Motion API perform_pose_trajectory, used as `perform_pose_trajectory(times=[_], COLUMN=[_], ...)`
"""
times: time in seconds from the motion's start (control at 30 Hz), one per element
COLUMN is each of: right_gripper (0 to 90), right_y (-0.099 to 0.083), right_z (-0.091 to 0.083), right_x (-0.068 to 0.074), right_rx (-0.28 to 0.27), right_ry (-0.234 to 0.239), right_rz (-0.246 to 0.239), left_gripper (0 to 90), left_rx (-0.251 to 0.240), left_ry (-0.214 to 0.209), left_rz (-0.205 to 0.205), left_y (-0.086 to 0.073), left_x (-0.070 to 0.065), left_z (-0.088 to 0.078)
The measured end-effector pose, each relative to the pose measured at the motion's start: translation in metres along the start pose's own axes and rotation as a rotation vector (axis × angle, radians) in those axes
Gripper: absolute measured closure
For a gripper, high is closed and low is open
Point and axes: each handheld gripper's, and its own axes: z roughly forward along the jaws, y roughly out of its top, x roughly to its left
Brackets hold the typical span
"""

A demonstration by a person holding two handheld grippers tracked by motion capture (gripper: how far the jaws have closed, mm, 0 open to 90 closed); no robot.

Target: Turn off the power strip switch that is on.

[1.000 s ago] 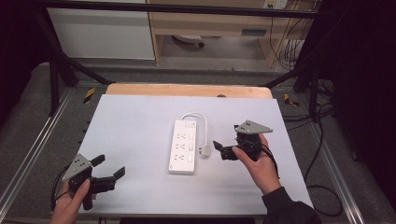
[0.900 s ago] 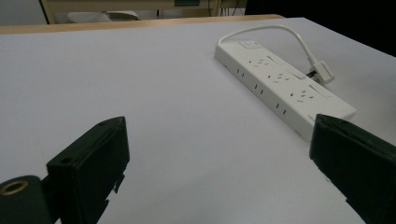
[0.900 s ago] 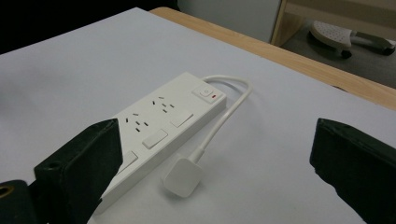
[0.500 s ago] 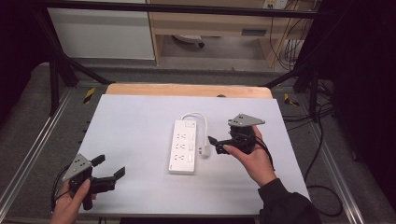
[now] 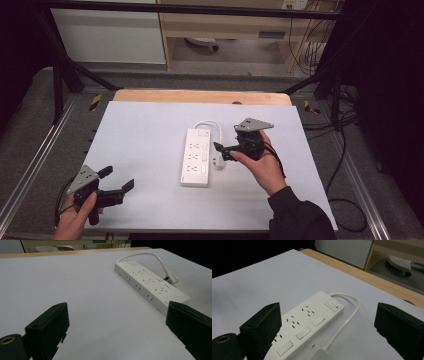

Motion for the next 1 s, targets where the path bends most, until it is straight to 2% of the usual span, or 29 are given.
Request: perform_pose_trajectory(times=[0.1,0.47,0.53,0.57,0.6,0.8,0.83,0.87,1.0], right_gripper=[10.5,28.5,29.8,31.9,35.2,44.4,48.2,48.2,57.4], right_y=[0.002,0.013,0.013,0.014,0.014,0.013,0.012,0.012,0.011], right_z=[0.002,0.013,0.013,0.014,0.016,0.021,0.023,0.023,0.028], right_x=[0.002,0.009,0.009,0.009,0.009,0.006,0.003,0.003,-0.001], right_rx=[-0.001,-0.025,-0.029,-0.026,-0.025,-0.018,-0.017,-0.017,-0.021], right_ry=[0.001,0.021,0.019,0.002,-0.009,-0.006,0.010,0.010,0.029], right_rz=[-0.008,-0.030,-0.030,-0.033,-0.026,-0.008,0.010,0.010,0.034], left_gripper=[4.8,4.8,4.8,4.8,4.8,4.8,4.8,4.8,4.8], left_rx=[0.000,0.000,0.001,0.001,0.000,0.003,0.003,0.003,0.002], left_ry=[-0.001,-0.004,-0.002,-0.002,-0.003,-0.002,-0.002,-0.002,-0.002], left_rz=[0.000,-0.001,0.001,0.001,0.001,0.003,0.004,0.004,0.003], left_y=[0.000,0.000,0.000,0.000,0.000,0.000,0.000,0.000,0.000], left_x=[0.000,0.000,0.000,0.000,0.000,0.000,0.000,0.000,0.000], left_z=[0.000,0.000,0.000,0.000,0.000,0.000,0.000,0.000,0.000])
